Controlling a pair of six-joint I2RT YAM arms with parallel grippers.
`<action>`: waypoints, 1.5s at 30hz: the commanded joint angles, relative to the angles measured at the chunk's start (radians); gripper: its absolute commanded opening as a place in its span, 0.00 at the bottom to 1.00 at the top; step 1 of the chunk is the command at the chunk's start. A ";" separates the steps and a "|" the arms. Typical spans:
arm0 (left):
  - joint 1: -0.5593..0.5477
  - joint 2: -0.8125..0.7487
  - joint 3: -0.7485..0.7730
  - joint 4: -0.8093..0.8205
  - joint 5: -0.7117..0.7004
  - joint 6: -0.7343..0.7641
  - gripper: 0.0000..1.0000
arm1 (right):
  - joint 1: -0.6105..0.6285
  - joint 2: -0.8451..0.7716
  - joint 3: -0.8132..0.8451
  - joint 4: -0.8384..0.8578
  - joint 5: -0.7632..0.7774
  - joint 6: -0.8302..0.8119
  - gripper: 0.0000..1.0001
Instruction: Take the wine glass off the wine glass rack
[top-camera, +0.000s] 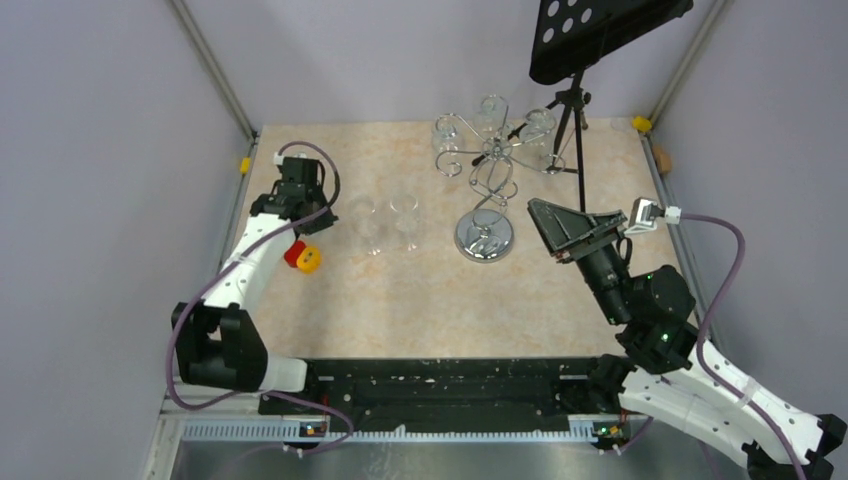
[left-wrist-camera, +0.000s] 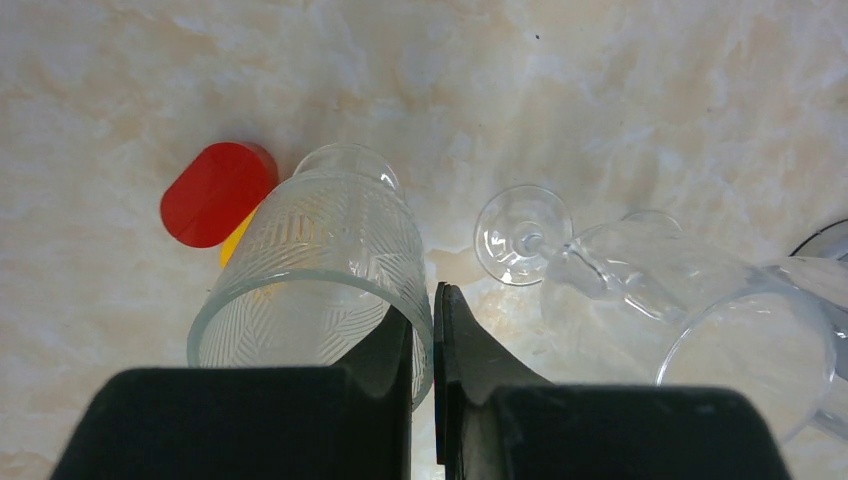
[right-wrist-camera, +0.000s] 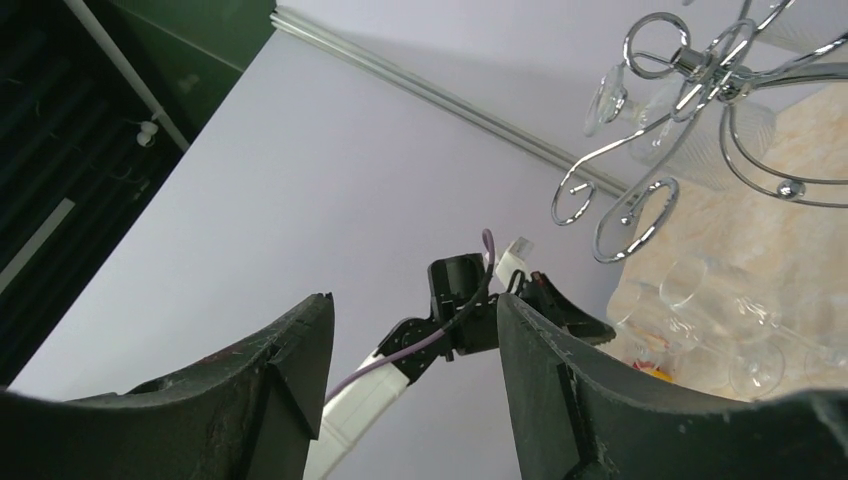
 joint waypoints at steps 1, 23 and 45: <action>0.012 -0.005 0.022 0.088 0.081 -0.025 0.00 | -0.001 -0.069 -0.027 -0.027 0.042 0.015 0.61; 0.068 0.197 0.066 0.011 0.171 -0.028 0.08 | -0.002 -0.169 -0.016 -0.155 0.114 -0.019 0.61; 0.067 0.092 0.144 -0.033 0.159 -0.013 0.48 | -0.001 -0.166 -0.011 -0.177 0.124 -0.010 0.63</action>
